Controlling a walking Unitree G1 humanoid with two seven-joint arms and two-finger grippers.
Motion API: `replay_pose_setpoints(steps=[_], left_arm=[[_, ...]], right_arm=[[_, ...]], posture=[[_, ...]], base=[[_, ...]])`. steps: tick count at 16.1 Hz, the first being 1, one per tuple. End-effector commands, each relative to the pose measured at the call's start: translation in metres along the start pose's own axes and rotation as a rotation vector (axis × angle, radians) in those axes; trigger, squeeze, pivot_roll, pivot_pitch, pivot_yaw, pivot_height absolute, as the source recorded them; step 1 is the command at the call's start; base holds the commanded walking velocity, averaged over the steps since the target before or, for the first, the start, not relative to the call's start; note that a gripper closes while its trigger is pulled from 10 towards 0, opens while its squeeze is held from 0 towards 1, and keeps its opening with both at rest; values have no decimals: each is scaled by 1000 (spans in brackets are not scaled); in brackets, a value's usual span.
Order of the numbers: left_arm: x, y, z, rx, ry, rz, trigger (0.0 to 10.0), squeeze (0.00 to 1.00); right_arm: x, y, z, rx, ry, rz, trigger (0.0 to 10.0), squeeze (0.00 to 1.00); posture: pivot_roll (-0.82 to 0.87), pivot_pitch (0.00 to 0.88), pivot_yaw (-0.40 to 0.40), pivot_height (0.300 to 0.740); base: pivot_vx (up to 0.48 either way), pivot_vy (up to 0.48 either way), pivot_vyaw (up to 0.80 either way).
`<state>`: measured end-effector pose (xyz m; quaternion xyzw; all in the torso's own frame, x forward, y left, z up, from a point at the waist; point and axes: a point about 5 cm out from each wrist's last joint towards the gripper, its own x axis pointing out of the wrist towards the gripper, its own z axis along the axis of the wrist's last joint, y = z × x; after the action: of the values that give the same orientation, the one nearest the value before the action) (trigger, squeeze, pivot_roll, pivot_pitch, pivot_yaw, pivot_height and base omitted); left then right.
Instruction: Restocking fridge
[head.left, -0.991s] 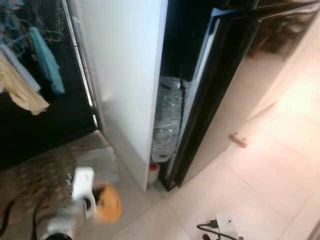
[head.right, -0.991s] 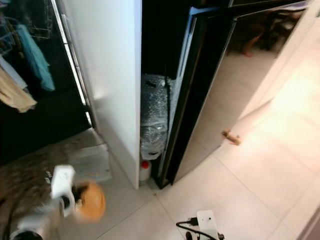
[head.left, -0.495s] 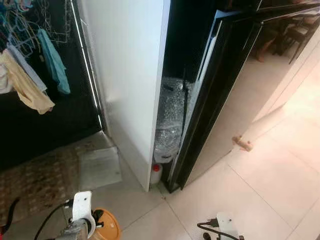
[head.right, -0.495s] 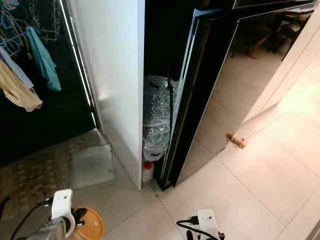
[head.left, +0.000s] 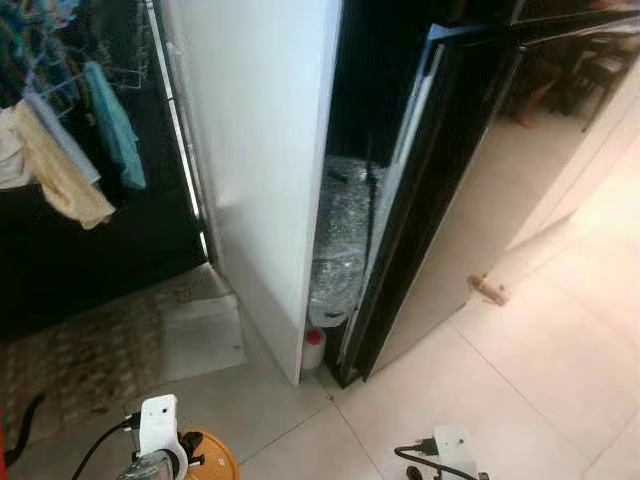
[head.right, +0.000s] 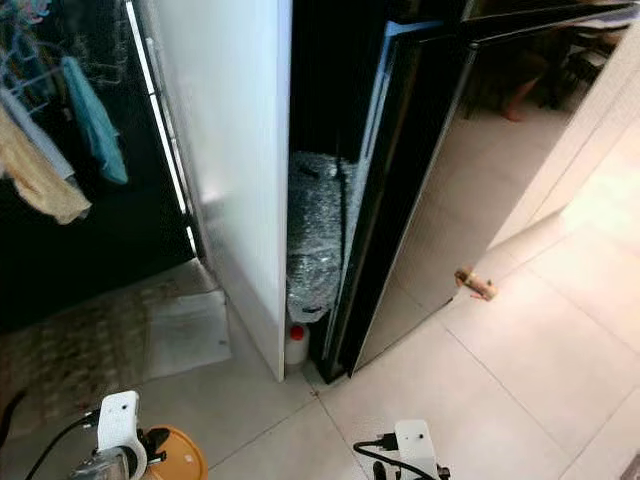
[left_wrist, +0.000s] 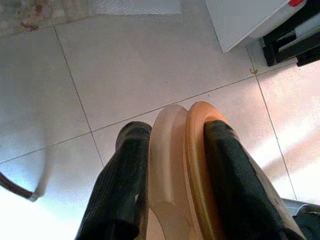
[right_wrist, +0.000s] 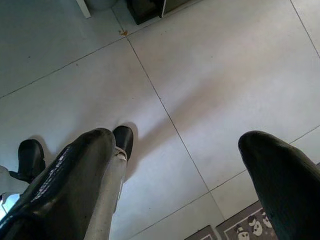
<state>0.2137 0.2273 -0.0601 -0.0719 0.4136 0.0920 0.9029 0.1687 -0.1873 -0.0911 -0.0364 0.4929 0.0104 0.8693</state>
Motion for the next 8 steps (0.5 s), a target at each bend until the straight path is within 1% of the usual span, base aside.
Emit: replay_pose_setpoints(steps=[1, 3, 6, 8], left_arm=[[1, -3, 3, -22, -18, -18, 10000, 0], [1, -3, 2, -9, -13, -19, 10000, 0], [1, -4, 2, -31, -15, -26, 10000, 0], [1, -4, 2, -27, -11, -26, 10000, 0]], right_arm=[[-1, -3, -3, -5, 12, -7, 10000, 0], [-1, -4, -3, 2, 14, -10, 10000, 0], [-1, -5, -3, -8, 15, -8, 10000, 0], [-1, -5, -2, -11, 14, -8, 10000, 0]], posture=[[49, 39, -76, 740], [49, 42, -76, 740], [46, 52, -79, 740], [48, 57, -83, 740]], base=[[0, 0, -781], [0, 0, -781], [0, 0, -781], [0, 0, -781]])
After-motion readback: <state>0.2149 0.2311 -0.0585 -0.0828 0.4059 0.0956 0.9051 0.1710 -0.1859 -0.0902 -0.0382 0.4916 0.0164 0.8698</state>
